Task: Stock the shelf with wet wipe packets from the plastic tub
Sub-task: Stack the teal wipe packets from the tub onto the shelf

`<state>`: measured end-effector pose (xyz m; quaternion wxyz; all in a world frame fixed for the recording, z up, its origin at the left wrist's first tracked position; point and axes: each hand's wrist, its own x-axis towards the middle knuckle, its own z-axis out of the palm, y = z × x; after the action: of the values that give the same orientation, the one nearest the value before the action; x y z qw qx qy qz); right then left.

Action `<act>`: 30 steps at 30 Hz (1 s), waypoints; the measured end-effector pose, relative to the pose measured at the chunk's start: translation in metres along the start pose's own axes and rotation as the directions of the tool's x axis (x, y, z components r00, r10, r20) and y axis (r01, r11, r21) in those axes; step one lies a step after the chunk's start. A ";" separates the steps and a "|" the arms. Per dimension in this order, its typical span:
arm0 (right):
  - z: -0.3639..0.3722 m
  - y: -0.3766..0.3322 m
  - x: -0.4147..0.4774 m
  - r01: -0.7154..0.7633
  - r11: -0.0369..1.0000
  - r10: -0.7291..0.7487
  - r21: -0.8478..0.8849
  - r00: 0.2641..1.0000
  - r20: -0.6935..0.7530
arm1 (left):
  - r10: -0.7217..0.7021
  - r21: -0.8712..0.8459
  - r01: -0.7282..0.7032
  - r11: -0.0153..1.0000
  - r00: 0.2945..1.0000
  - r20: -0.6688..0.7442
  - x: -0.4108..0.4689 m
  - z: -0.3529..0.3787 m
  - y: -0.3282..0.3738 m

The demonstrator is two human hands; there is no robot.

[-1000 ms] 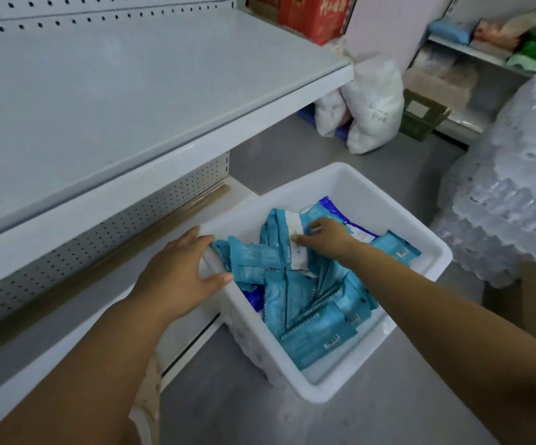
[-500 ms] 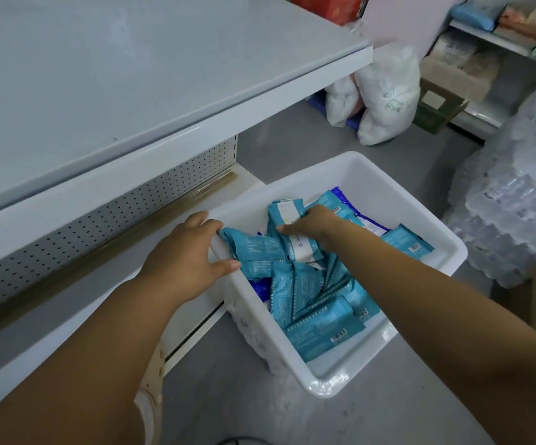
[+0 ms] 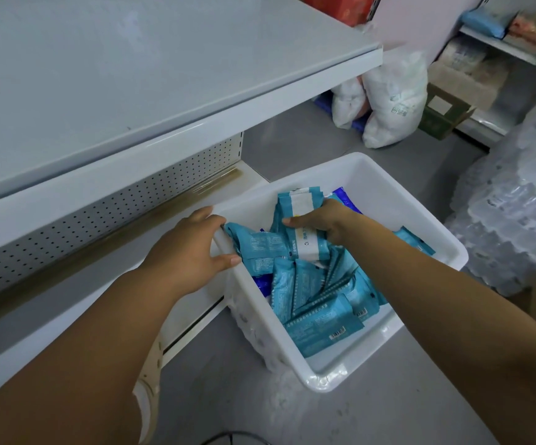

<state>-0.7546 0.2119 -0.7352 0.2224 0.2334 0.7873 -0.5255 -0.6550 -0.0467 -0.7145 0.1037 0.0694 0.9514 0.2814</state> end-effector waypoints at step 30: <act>0.110 -0.196 -0.226 0.643 0.522 -0.826 0.560 0.544 0.146 | -0.087 -0.845 -0.296 0.445 0.925 -0.369 -0.080 -0.207 0.040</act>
<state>-0.6816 0.0131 -0.4969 0.0671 -0.1983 0.6052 -0.7681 -0.6230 -0.1361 -0.5101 -0.0692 0.0118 0.6572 0.7504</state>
